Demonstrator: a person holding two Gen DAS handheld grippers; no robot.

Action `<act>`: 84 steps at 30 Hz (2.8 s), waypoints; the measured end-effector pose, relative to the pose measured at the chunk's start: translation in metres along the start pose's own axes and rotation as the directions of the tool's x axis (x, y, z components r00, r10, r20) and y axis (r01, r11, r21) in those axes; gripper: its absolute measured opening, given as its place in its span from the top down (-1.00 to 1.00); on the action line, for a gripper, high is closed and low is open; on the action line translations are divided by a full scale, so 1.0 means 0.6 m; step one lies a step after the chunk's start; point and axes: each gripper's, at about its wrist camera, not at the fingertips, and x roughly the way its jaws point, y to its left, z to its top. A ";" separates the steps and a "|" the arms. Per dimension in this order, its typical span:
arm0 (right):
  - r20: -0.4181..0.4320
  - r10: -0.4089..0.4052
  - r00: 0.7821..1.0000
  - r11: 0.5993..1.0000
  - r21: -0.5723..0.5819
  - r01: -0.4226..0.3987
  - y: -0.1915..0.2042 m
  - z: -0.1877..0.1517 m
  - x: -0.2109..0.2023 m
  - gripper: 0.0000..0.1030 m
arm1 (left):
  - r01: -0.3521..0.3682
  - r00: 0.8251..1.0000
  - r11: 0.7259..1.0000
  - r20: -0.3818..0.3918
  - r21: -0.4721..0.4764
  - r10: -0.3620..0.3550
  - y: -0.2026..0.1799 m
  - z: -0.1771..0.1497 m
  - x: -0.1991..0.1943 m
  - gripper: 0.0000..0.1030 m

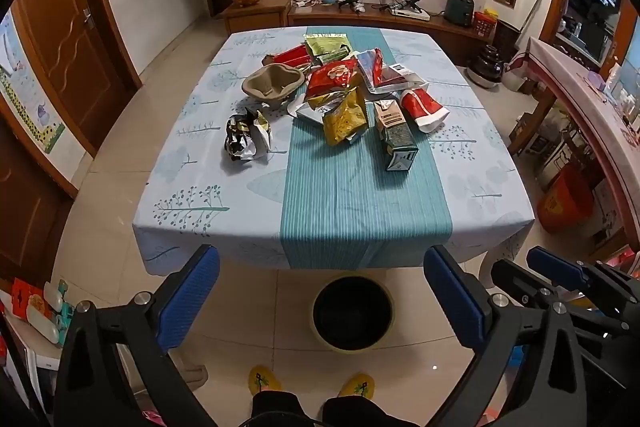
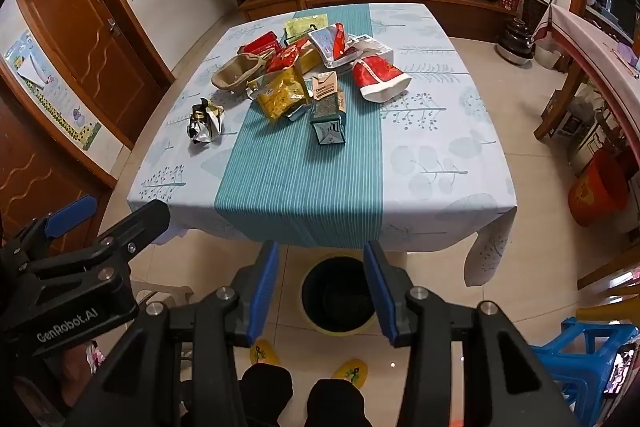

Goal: Collect trash

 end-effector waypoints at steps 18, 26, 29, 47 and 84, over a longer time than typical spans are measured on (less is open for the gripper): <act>0.005 0.007 1.000 1.000 -0.010 -0.006 0.002 0.000 -0.002 0.14 | -0.001 1.000 1.000 -0.001 -0.004 0.001 0.002 -0.008 0.002 -0.90; 0.007 0.007 1.000 1.000 -0.014 -0.007 0.002 0.001 -0.004 0.14 | -0.004 1.000 1.000 -0.001 -0.012 0.004 0.004 -0.010 0.003 -0.90; 0.008 0.008 1.000 1.000 -0.015 -0.008 0.003 0.002 -0.005 0.14 | -0.005 1.000 1.000 -0.001 -0.011 0.005 0.003 -0.010 0.003 -0.90; 0.005 0.016 1.000 1.000 -0.024 -0.016 0.005 0.008 -0.002 0.14 | -0.004 1.000 1.000 -0.003 -0.008 0.004 0.002 -0.015 0.006 -0.90; 0.050 0.067 0.996 0.998 -0.013 -0.067 0.034 0.106 0.035 0.14 | 0.006 1.000 1.000 0.014 0.003 -0.006 0.073 0.089 0.021 -0.90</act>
